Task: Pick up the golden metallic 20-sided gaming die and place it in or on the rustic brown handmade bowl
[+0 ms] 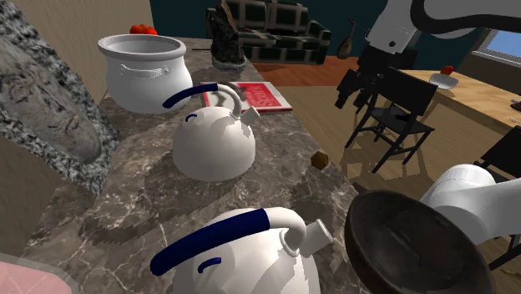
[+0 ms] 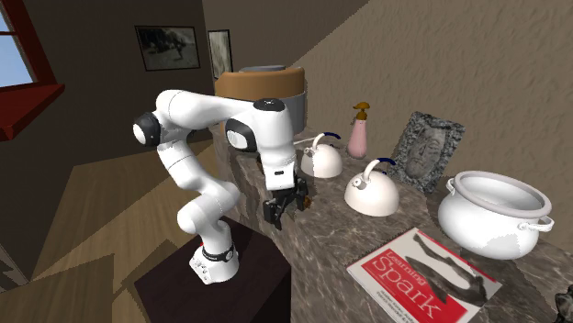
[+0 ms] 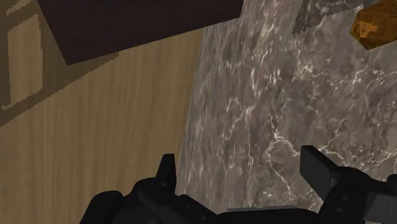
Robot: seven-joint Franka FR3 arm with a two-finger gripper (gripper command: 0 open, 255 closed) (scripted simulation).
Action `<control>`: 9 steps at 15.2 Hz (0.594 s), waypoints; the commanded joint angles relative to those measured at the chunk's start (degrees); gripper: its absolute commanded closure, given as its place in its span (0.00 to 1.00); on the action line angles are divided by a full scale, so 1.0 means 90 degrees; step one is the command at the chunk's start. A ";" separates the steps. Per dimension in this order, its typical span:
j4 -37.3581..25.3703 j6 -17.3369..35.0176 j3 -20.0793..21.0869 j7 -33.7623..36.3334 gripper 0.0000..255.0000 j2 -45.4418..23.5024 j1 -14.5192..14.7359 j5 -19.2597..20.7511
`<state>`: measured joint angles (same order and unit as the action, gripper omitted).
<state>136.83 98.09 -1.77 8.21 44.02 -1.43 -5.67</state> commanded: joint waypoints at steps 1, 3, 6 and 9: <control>0.0000 0.0000 0.0000 0.0000 0.00 0.0000 0.0000 0.0000; 0.0110 -0.0013 0.0296 0.0263 0.00 0.0118 0.0118 -0.0124; 0.0226 -0.0025 0.0746 0.0660 0.00 0.0241 0.0305 -0.0330; 0.0284 -0.0025 0.1203 0.1060 0.00 0.0295 0.0499 -0.0549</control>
<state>139.24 97.95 7.45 16.23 46.43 2.39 -9.81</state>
